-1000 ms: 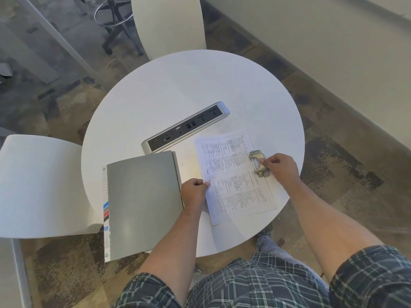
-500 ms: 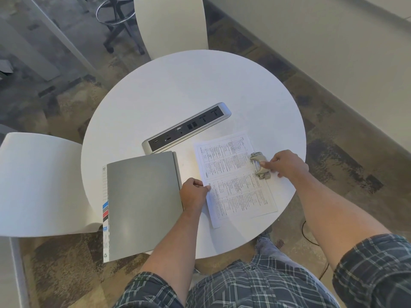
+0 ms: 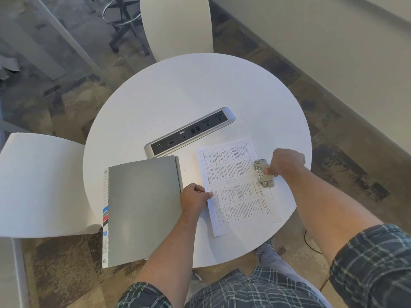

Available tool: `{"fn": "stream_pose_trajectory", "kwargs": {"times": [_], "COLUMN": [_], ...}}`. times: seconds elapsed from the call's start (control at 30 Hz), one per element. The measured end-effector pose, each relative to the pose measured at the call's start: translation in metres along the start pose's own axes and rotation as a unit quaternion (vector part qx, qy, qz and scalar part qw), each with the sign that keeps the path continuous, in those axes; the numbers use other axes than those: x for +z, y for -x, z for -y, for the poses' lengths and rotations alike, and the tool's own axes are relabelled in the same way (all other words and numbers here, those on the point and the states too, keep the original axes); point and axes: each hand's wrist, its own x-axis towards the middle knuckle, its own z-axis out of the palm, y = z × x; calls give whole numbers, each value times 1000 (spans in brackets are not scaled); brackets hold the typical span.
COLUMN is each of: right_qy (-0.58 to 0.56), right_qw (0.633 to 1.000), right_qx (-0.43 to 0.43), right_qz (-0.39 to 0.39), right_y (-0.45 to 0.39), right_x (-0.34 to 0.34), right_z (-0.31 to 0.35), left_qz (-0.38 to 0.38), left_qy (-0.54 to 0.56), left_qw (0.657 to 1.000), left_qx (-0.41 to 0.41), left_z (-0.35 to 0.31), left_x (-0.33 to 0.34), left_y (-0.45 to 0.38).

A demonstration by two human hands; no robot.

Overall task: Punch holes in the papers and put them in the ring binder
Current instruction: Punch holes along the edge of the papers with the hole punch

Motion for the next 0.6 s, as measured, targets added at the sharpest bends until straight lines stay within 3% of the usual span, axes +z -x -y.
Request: {"fn": "stream_pose_trajectory", "kwargs": {"times": [0.17,0.3,0.47,0.6], "right_qy": [-107,-109,-240,-281], "right_qw": [994,994,969,956], "right_qx": [33,30,-47,-76], "right_qz": [18,0,42,27], "right_y": [-17,-14,-18,-13], "right_x": [22,20,25,30], "right_z": [-23,-22,-31,-34], "left_qz": [1,3,5,3], "left_qy": [-8,-15,-23,-21], "left_qw": [1000,1000,1000,1000], "left_qx": [5,7,7,3], "left_z": [1,-1,-2,-3], "left_x": [2,1,0,1], "left_y": [-2,-1,0,0]}}
